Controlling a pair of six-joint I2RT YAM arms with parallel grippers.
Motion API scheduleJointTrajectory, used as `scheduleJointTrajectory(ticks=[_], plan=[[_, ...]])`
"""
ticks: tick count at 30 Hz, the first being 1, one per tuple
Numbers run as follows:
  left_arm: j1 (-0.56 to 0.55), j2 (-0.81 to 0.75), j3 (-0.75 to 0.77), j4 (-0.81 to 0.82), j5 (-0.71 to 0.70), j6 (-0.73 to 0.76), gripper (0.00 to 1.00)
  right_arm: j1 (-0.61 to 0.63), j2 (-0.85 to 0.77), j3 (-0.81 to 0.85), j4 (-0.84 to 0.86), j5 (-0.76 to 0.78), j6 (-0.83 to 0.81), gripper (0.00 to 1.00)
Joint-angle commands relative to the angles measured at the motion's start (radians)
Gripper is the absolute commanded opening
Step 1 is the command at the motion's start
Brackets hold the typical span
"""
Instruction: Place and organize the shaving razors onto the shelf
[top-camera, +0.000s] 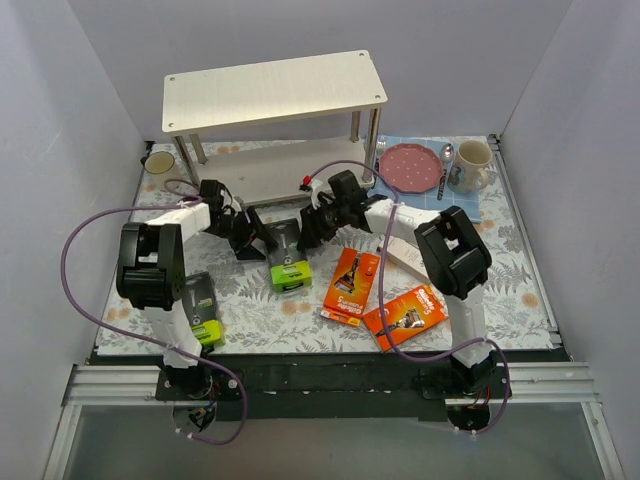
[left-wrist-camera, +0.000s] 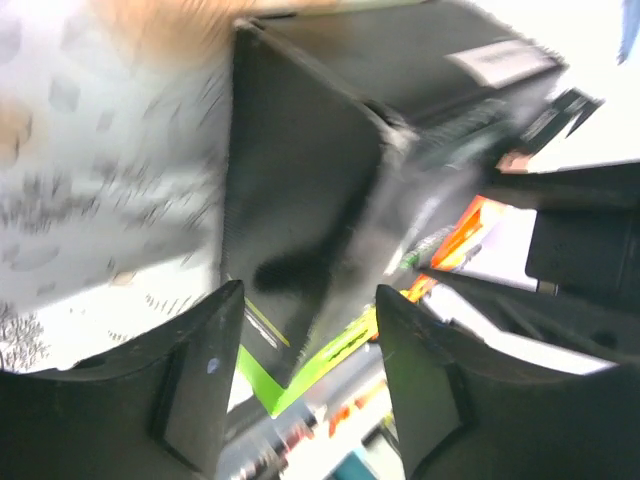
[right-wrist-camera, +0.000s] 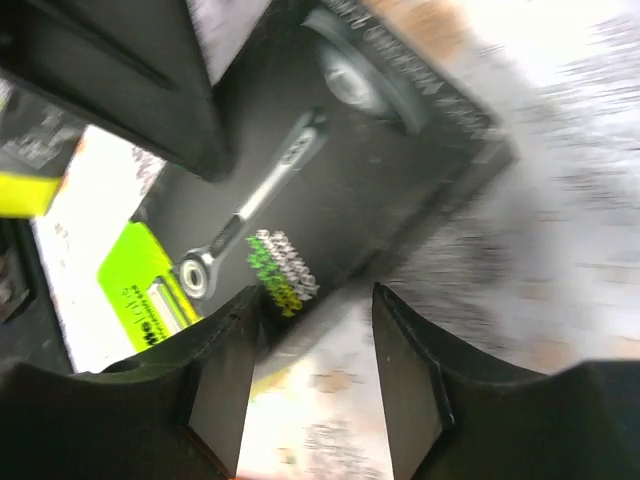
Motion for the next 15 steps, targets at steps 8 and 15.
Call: scheduleJointTrajectory(ticks=[8, 15], plan=[[0.001, -0.284, -0.099, -0.029, -0.012, 0.072, 0.76, -0.064, -0.359, -0.227, -0.082, 0.12, -0.051, 0.6], [0.004, -0.315, -0.202, 0.144, 0.025, 0.035, 0.79, 0.15, -0.526, -0.396, -0.103, 0.185, -0.489, 0.52]])
